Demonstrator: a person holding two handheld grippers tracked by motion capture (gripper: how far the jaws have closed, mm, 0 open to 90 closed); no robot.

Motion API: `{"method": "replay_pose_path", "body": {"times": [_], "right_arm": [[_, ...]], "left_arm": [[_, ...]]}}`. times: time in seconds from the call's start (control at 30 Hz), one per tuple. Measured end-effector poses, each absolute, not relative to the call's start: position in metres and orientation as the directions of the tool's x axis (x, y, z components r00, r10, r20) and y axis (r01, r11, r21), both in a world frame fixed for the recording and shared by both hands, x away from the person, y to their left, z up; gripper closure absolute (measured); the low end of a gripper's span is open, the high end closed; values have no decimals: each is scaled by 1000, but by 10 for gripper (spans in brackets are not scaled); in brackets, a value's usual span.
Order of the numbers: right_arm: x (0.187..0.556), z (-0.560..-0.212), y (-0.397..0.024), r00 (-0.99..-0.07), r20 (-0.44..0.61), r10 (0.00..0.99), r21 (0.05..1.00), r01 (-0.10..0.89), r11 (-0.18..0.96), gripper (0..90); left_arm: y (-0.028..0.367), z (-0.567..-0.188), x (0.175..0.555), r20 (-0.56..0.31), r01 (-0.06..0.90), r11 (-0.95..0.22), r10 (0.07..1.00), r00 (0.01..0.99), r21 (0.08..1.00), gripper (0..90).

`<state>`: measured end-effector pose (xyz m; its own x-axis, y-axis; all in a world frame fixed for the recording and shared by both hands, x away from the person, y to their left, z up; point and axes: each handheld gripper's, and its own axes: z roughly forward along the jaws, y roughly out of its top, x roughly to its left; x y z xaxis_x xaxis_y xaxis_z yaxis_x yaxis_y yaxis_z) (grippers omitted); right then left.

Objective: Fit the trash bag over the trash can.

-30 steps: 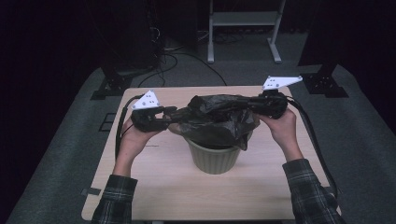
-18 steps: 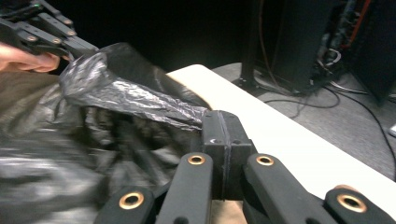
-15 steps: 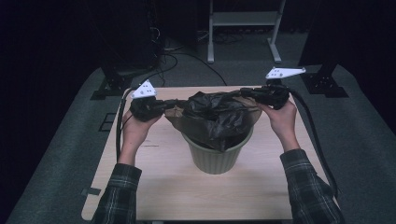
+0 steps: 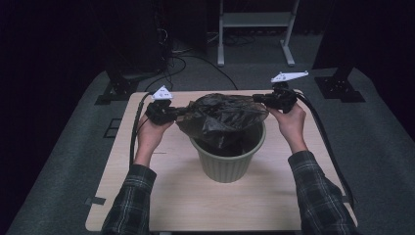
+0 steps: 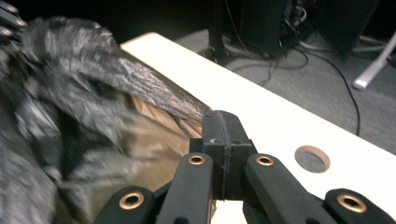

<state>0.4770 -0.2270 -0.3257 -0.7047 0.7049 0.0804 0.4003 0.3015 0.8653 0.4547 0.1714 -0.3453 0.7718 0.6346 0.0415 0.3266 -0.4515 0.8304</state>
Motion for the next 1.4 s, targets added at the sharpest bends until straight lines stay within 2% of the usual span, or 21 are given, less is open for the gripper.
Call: {"method": "replay_pose_path", "body": {"times": [0.23,0.57,0.83,1.03,1.13,1.17,1.23,1.3,1.4], "right_arm": [[476,-347,-234,-689,103,717,841,445,307,900],[455,-378,-246,-685,123,718,823,475,312,900],[446,-403,-252,-677,151,720,804,508,310,900],[445,-419,-251,-670,163,724,779,537,322,900],[443,-419,-254,-667,161,727,785,533,315,886],[442,-414,-256,-653,148,742,799,522,300,782],[441,-404,-263,-650,173,740,819,512,258,709],[438,-388,-271,-647,172,743,843,487,229,689],[429,-363,-285,-652,173,739,880,439,181,662]], "left_arm": [[176,-365,451,51,354,-497,632,773,792,892],[175,-397,436,44,381,-551,608,793,743,891],[166,-423,433,21,404,-578,589,808,709,891],[158,-434,432,38,415,-631,576,817,656,883],[161,-432,433,42,423,-617,595,803,663,749],[164,-429,432,44,418,-606,600,799,677,703],[172,-417,431,34,416,-566,619,785,711,647],[180,-403,429,31,412,-539,633,773,735,578],[193,-382,422,34,390,-500,647,762,774,522]]}}
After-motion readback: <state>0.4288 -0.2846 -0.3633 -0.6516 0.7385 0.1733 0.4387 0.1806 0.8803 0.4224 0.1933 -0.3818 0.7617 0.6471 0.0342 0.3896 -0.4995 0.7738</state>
